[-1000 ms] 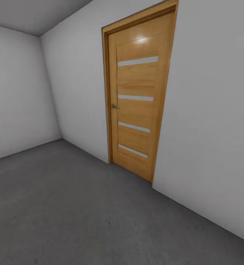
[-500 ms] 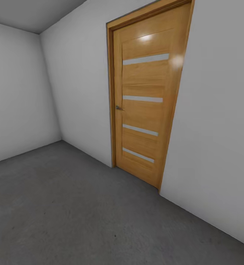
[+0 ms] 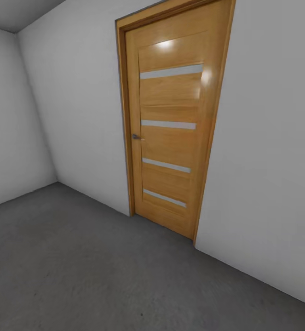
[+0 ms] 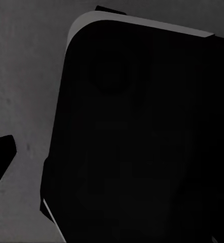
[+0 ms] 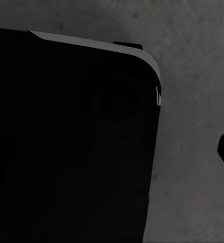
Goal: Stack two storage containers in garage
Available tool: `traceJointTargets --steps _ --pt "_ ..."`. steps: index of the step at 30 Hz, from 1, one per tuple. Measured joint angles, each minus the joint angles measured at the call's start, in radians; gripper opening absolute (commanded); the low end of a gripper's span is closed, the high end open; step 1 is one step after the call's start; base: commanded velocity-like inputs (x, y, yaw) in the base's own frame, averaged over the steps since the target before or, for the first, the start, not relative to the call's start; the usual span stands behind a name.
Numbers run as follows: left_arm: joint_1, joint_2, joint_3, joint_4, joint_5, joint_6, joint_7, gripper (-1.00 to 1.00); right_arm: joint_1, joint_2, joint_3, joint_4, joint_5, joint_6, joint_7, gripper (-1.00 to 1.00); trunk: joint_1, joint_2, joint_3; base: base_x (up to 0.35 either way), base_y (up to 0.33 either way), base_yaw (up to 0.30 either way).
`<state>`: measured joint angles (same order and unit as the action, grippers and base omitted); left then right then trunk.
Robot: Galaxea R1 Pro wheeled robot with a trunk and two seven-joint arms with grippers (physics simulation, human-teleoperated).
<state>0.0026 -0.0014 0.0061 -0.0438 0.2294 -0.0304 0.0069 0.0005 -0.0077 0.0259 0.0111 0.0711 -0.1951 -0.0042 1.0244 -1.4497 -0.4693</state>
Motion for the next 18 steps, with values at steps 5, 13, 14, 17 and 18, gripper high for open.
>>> traceJointTargets --steps 5,13,14,17,18 --pt "0.0 0.0 0.0 0.0 0.0 0.0 0.0 1.0 0.0 -0.001 0.0 0.0 0.0 0.0 0.0 1.0 0.0 0.0 0.0 0.293 0.231 -0.285" --pt "0.0 0.0 0.0 0.0 0.0 0.0 0.0 1.0 0.0 -0.001 0.0 0.0 0.0 -0.001 0.0 1.0 0.0 0.0 0.0 0.288 0.241 -0.286" --pt "0.0 0.0 0.0 0.0 0.0 0.0 0.0 1.0 0.0 -0.001 0.0 0.0 0.0 -0.001 0.0 1.0 0.0 0.0 0.0 0.285 0.247 -0.285" --pt "0.0 0.0 0.0 0.0 0.0 -0.001 0.0 1.0 0.0 -0.001 0.0 0.0 0.0 -0.001 0.0 1.0 0.0 0.0 0.0 0.284 0.25 -0.285" --pt "0.0 0.0 0.0 0.0 0.0 -0.001 0.0 1.0 0.0 -0.001 0.0 0.0 0.0 -0.001 0.0 1.0 0.0 0.0 0.0 0.283 0.252 -0.285"
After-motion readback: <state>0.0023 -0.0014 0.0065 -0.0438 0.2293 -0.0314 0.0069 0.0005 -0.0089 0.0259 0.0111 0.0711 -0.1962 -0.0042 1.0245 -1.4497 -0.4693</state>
